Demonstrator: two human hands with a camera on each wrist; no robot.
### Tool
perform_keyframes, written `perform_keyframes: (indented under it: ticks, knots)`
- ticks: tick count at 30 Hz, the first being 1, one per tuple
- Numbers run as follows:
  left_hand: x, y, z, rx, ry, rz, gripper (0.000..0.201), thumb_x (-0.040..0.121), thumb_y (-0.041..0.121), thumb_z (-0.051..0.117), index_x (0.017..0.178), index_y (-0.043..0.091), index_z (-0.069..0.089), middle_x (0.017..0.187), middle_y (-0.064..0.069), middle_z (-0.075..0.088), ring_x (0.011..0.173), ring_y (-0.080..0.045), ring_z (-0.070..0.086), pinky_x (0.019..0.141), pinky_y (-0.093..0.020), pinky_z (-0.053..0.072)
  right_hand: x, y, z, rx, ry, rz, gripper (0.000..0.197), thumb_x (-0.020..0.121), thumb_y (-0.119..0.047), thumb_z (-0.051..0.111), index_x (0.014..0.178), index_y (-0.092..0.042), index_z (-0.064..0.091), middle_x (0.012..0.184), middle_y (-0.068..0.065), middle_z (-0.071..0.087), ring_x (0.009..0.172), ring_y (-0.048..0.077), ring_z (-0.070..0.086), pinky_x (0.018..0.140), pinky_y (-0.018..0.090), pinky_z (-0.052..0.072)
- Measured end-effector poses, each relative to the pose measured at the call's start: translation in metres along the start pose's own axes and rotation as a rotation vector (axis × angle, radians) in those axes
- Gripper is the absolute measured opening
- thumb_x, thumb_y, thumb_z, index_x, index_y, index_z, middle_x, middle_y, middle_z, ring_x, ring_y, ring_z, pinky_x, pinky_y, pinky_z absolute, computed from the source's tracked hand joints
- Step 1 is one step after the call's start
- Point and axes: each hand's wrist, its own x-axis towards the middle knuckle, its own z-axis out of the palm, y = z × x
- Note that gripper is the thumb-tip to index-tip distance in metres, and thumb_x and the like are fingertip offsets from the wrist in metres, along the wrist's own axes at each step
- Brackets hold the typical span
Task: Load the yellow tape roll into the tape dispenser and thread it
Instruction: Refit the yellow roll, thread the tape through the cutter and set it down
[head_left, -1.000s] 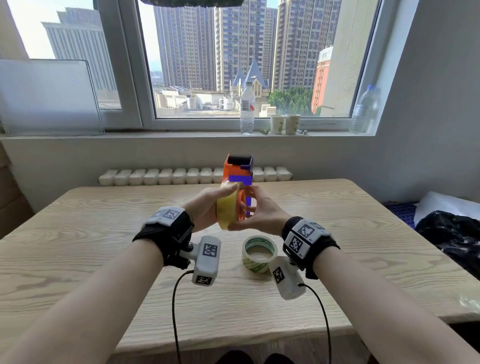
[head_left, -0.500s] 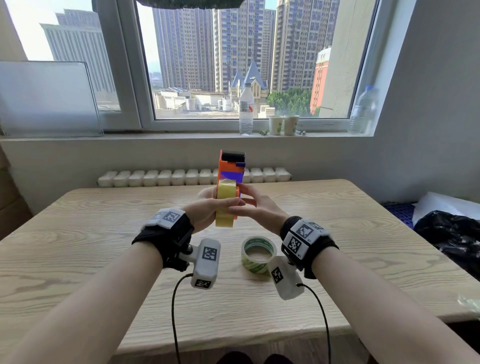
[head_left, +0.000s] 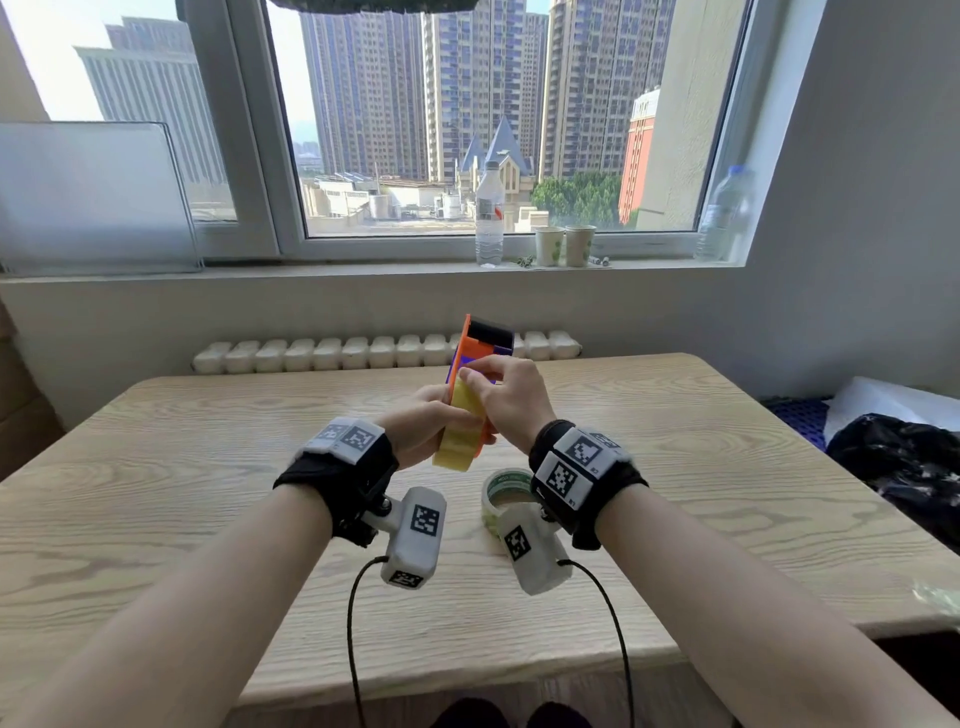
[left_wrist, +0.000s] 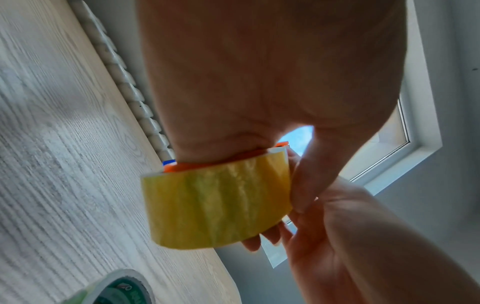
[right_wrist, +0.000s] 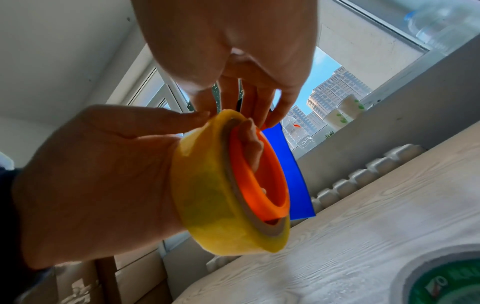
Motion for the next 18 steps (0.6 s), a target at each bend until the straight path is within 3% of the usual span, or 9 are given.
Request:
perform_keyframes:
  ticks: [4, 12, 15, 18]
  knots:
    - [-0.0033, -0.0004, -0.0007, 0.047, -0.025, -0.025, 0.017, 0.087, -0.004, 0.048, 0.100, 0.001, 0.057, 0.090, -0.013, 0.063, 0.075, -0.017, 0.066, 0.075, -0.030, 0.053, 0.0020, -0.0049, -0.0009, -0.050, 0.038, 0.024, 0.015, 0.086, -0.019, 0.063, 0.092, -0.008, 0.071, 0.097, 0.010, 0.072, 0.087, 0.021, 0.066, 0.084, 0.039, 0.055]
    - [-0.0065, -0.0070, -0.0005, 0.122, 0.015, -0.033, 0.018, 0.088, -0.005, 0.049, 0.100, 0.006, 0.057, 0.092, -0.013, 0.064, 0.075, -0.016, 0.067, 0.074, -0.028, 0.054, 0.0012, -0.0049, 0.0038, -0.119, 0.103, -0.015, 0.015, 0.080, -0.013, 0.068, 0.094, -0.015, 0.064, 0.094, 0.005, 0.072, 0.088, 0.021, 0.067, 0.084, 0.038, 0.054]
    - [-0.0075, -0.0059, -0.0003, 0.134, 0.035, -0.035, 0.017, 0.090, 0.002, 0.049, 0.105, 0.001, 0.057, 0.092, -0.013, 0.065, 0.074, -0.016, 0.067, 0.075, -0.028, 0.055, -0.0012, -0.0075, 0.0044, -0.100, 0.139, -0.039, 0.018, 0.081, -0.009, 0.067, 0.097, -0.015, 0.060, 0.087, 0.000, 0.068, 0.085, 0.020, 0.067, 0.081, 0.038, 0.055]
    - [-0.0079, -0.0044, -0.0063, 0.103, 0.092, -0.046, 0.031, 0.093, 0.014, 0.047, 0.116, -0.006, 0.052, 0.091, -0.014, 0.063, 0.073, -0.017, 0.066, 0.074, -0.031, 0.054, -0.0035, -0.0110, 0.0009, -0.051, 0.113, -0.080, 0.019, 0.083, -0.005, 0.064, 0.100, -0.010, 0.058, 0.082, -0.002, 0.063, 0.080, 0.017, 0.064, 0.077, 0.031, 0.053]
